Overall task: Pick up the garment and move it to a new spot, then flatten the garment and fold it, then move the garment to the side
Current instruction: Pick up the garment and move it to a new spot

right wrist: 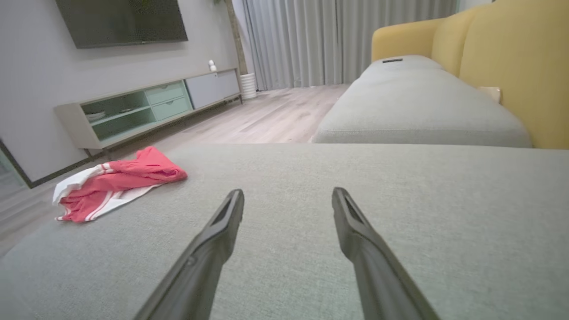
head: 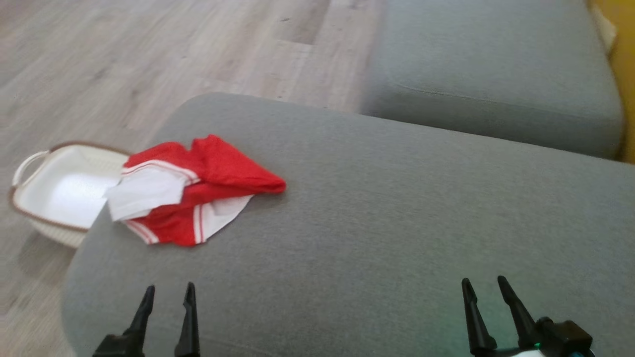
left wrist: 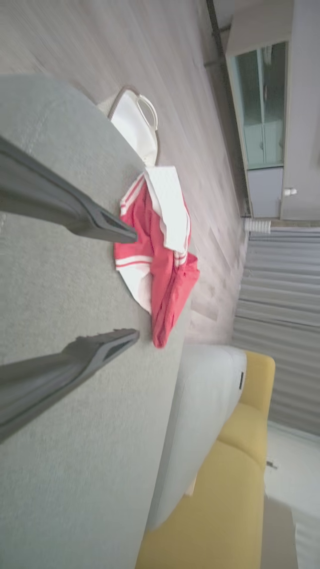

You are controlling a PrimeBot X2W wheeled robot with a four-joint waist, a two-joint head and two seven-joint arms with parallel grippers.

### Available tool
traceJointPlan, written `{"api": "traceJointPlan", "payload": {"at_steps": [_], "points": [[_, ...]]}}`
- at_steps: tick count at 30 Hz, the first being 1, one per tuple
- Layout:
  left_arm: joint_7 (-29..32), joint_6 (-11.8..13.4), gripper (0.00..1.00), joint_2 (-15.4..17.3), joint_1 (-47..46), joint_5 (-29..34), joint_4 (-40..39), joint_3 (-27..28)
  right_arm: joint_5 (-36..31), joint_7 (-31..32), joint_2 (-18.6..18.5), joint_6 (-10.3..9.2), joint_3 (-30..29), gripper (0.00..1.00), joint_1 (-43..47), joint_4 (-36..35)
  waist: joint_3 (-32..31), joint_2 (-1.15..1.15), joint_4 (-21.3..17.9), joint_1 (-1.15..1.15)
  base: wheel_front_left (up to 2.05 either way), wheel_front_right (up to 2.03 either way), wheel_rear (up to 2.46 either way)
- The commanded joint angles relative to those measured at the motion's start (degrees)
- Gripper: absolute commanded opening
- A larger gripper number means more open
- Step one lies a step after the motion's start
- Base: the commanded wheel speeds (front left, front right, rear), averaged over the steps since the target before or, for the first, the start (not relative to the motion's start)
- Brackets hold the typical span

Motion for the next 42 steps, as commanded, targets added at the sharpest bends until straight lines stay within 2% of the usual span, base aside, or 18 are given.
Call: {"api": "traceJointPlan", "payload": {"at_steps": [1, 8, 20, 26, 30, 35, 42], "points": [[-0.3, -0.2, 1.00, -0.3, -3.5, 0.4, -2.0, 2.6, 0.1, -0.7, -0.4, 0.37, 1.4, 1.00, -2.2, -2.2, 0.1, 0.00, 2.8, 0.00, 0.00, 0.00, 0.00], [-0.3, -0.4, 1.00, -0.3, -3.5, 0.4, -2.7, 4.5, -0.3, -0.7, -0.4, 0.37, 1.4, 1.00, -2.2, -2.6, 1.1, 0.00, 7.2, 0.00, 0.00, 0.00, 0.00], [-0.3, 1.2, 1.00, -0.3, -3.4, -0.8, -4.6, 5.8, -2.3, -0.7, -0.4, 0.37, 2.8, 1.00, -4.7, -3.0, 3.6, 0.00, 9.3, 0.00, 0.00, 0.00, 0.00], [-0.3, -0.5, 1.00, -0.2, -6.1, 0.5, -6.9, 7.2, -4.4, -0.7, -0.4, 0.37, 0.6, 1.00, -3.9, -4.5, 4.6, 0.00, 10.1, 0.00, 0.00, 0.00, 0.00], [-0.3, -2.0, 1.00, 1.6, -10.6, 1.5, -9.2, 9.5, -5.7, -0.7, -0.4, 0.37, -0.4, 1.00, -3.1, -5.4, 6.2, 0.00, 9.5, 0.00, 0.00, 0.00, 0.00], [0.3, -1.9, 1.00, 3.9, -19.0, 1.6, -10.2, 11.5, -9.0, -0.7, -0.7, 0.37, -0.8, 1.00, -4.8, -6.1, 11.0, 0.00, 7.6, 0.00, 0.00, 0.00, 0.00], [11.9, -5.2, 1.00, 6.6, -37.6, -4.3, -0.7, 10.8, -10.5, -0.7, -4.8, 0.37, -1.8, 1.00, -7.9, -7.3, 18.7, 0.00, 6.8, 0.00, 0.00, 0.00, 0.00]]}}
